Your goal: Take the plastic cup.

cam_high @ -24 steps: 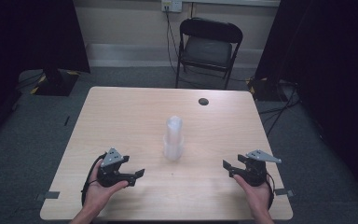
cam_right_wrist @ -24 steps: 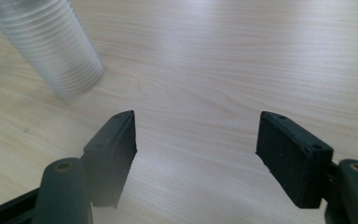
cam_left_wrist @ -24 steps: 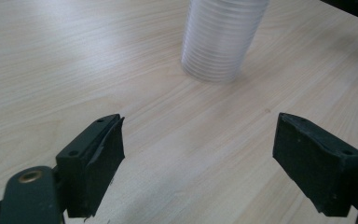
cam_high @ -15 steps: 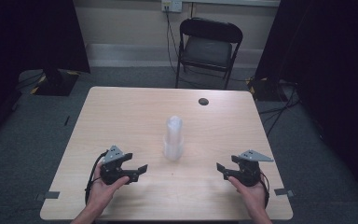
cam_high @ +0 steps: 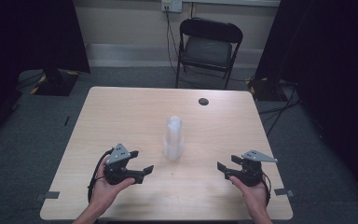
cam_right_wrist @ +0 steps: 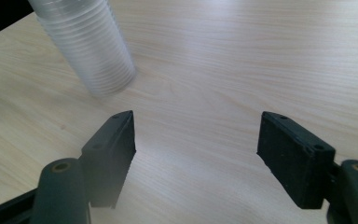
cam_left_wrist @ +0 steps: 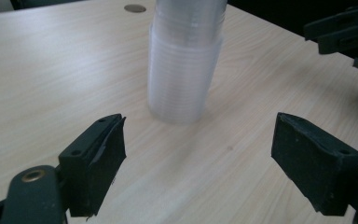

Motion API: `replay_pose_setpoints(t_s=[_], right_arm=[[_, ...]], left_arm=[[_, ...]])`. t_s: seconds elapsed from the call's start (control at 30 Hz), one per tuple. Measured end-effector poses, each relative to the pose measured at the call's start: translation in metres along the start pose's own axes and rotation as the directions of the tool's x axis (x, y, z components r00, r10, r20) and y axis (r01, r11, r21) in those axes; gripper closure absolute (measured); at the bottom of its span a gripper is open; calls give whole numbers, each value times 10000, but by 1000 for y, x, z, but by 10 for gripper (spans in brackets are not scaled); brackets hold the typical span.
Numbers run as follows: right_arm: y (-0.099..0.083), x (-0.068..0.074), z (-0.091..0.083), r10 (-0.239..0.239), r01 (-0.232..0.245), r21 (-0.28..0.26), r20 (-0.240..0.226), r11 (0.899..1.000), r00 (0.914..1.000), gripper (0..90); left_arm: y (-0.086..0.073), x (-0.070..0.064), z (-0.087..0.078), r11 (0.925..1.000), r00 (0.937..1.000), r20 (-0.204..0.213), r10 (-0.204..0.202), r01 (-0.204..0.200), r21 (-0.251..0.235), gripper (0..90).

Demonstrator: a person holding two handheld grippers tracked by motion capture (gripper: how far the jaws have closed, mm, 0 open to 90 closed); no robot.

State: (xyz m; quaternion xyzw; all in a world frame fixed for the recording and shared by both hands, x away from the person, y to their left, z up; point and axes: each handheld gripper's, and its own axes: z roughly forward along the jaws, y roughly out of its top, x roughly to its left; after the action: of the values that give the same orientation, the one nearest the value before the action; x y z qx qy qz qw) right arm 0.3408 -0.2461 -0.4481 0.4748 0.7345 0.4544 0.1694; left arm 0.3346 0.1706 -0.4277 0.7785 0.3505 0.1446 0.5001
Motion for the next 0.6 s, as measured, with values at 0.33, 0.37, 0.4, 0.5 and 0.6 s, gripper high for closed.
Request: replay_pose_setpoints(t_s=[0.33, 0.37, 0.4, 0.5, 0.6], right_arm=[[-1, 6, -1, -238, 238, 6, -386, 9997, 9990, 288], [-2, 5, -1, -193, 193, 5, -363, 9998, 9992, 289], [-2, 5, -2, -192, 192, 7, -256, 9998, 9995, 292], [-1, 5, -4, -200, 199, -125, -110, 9997, 9997, 291], [-2, 4, -2, -194, 193, -79, -126, 9998, 9997, 289]], left_arm=[[22, 3, 0, 9995, 9995, -170, 275, -278, -168, 162], [25, 4, 1, 9994, 9996, -114, 268, -271, -224, 162], [27, 5, 1, 9991, 9997, -130, 191, -196, -382, 167], [37, 8, 3, 9988, 10000, -18, 66, -67, -489, 169], [45, 10, 9, 9989, 9997, 172, 164, -156, -432, 207]])
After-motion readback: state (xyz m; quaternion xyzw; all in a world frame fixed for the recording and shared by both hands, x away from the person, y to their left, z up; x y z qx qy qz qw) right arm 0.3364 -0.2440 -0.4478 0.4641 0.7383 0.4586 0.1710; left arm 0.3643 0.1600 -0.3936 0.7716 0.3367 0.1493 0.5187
